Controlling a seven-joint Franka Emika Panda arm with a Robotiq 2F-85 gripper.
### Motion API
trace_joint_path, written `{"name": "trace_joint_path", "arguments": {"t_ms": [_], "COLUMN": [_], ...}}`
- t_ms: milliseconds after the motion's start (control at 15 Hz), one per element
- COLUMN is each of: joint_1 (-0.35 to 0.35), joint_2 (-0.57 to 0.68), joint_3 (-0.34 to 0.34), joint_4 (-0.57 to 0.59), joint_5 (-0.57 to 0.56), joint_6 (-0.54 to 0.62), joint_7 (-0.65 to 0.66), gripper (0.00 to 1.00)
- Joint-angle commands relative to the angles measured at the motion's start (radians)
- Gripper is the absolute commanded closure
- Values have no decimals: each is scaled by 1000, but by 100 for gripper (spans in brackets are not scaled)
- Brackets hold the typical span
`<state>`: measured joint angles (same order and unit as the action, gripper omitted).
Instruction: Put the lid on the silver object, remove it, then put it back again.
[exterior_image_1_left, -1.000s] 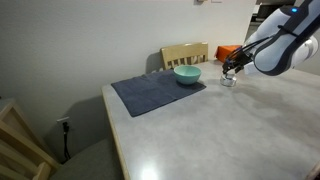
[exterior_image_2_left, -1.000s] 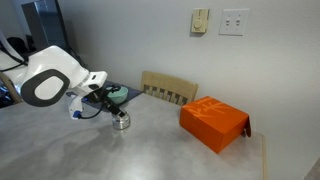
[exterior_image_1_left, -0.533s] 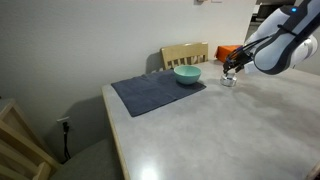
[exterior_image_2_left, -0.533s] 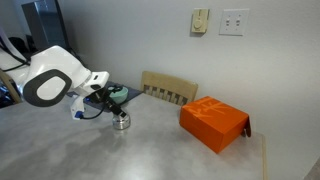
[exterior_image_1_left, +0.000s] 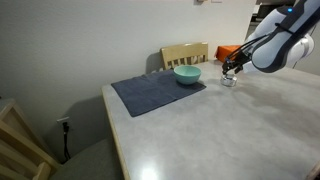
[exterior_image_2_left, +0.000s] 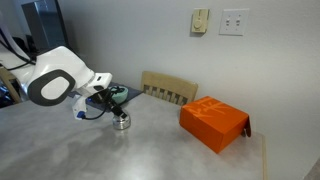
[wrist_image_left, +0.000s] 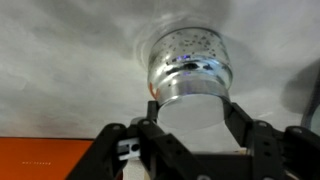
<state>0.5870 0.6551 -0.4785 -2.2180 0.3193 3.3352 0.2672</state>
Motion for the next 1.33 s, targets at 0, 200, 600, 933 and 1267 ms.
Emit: {"name": "trace_joint_path", "arguments": {"t_ms": [0,200,600,933,1267], "joint_1": [-74,-105,-98,-38,-113], "joint_2": [-26,-25,-81,-237,-412], "joint_3": [56,77,69,12,88], "joint_4": [23,40,20,-36,5], "joint_5": [-11,-21,-57,-177,-322], "joint_6": [-62,-84,-196,-365,-711], "joint_7": [-36,-30,-26,67,274], "gripper": [56,56,0,0,0]}}
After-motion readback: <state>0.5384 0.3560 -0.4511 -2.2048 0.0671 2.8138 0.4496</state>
